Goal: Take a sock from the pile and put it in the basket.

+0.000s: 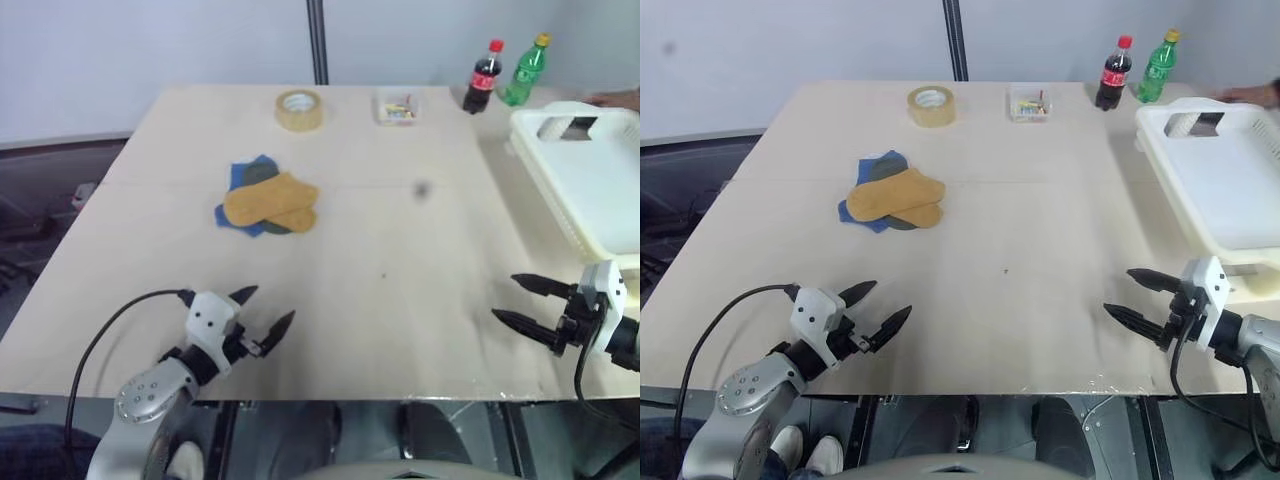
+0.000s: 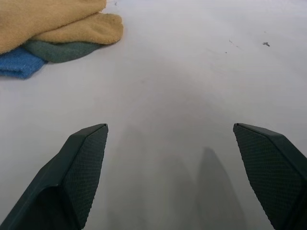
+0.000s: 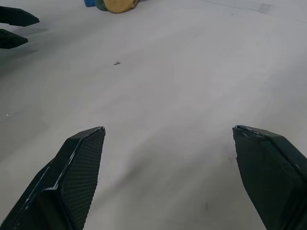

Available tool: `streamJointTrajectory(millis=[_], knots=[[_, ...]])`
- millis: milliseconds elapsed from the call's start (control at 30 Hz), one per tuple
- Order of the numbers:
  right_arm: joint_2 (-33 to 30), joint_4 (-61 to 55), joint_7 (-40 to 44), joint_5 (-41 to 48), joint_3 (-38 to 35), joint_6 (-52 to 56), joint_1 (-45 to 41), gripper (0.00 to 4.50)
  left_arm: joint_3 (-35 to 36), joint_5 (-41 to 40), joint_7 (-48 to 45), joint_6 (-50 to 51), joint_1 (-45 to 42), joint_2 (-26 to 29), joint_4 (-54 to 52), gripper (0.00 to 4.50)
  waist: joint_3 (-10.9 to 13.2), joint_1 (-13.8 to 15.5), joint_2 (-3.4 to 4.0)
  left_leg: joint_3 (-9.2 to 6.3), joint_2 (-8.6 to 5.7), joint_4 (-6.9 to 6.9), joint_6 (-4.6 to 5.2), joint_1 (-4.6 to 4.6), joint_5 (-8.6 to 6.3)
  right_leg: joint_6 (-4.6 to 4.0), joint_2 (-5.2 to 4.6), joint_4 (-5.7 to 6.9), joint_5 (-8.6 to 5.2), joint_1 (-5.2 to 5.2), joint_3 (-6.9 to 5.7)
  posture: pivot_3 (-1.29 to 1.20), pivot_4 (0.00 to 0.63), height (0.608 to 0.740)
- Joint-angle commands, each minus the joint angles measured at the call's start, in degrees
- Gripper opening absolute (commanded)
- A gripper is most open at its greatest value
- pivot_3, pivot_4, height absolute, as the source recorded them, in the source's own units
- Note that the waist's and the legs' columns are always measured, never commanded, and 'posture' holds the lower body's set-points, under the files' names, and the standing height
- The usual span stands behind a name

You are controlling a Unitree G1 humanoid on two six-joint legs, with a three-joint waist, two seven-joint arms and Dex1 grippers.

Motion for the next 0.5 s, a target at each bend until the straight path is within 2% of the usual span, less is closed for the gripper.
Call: streamJointTrajectory(millis=[33,500], knots=[[1.0,-2.4,-0.4,1.5,-2.7,-1.2,1.3,4.42,0.9,-2.0,-0.8,0.2,-0.6,0.6,-2.3,4.5,0.0,0.0,0.0,0.0,0.0,0.0,0.0,0.0,0.0,0.0,0.0,-0.01,0.0,0.0,0.0,0.0,0.15,0.738],[1.5,-3.1,-0.6,1.5,-2.4,-1.5,2.5,4.42,2.6,-5.0,-3.1,1.2,-1.1,2.4,-2.5,4.5,0.0,0.0,0.01,-0.06,0.02,0.0,0.0,-0.1,0.0,-0.01,0.0,-0.13,0.01,-0.01,-0.07,0.0,0.15,0.738]])
